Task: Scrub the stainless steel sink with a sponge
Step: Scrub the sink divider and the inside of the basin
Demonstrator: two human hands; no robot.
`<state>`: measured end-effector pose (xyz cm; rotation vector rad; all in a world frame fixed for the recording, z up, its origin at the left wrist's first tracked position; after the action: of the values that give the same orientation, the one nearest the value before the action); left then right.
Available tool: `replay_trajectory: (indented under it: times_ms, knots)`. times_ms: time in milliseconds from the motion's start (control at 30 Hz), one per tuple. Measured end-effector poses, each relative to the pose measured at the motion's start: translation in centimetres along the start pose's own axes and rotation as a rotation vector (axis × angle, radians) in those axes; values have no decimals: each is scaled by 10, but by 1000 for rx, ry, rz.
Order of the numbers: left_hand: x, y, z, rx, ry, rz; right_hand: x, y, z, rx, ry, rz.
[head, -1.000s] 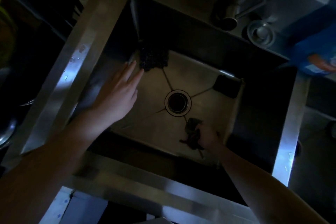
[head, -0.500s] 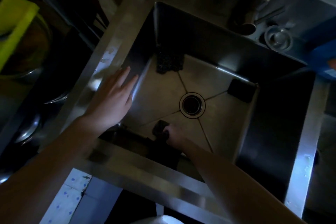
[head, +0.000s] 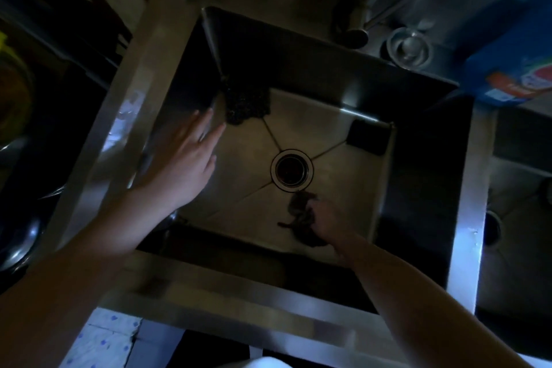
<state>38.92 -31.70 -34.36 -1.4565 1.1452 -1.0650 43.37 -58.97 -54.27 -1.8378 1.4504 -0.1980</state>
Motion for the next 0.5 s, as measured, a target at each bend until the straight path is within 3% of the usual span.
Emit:
replay_trajectory:
  times_ms: [133, 233, 300, 367, 433, 500]
  knots:
    - [13, 6, 10, -26, -6, -83, 53, -35, 7, 187, 133, 215]
    - [20, 7, 16, -31, -1, -63, 60, -60, 23, 367, 246, 693]
    - [23, 7, 19, -41, -9, -50, 56, -69, 36, 383, 248, 910]
    - [26, 7, 20, -57, -15, -45, 41, -96, 58, 394, 147, 774]
    - [24, 8, 21, -75, -32, -35, 21, -114, 78, 302, -41, 363]
    - [15, 8, 21, -86, -84, -22, 27, -124, 95, 284, 67, 287]
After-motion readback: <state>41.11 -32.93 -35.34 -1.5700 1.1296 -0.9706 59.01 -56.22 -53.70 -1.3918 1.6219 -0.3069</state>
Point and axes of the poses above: each hand's wrist, its own z-axis towards the middle knuckle, its own y-axis out of the palm, x = y × z, the point moved 8 cm from there along z, towards the middle knuckle, and after that the axes turned 8 degrees about z, right-handed, at the moved point
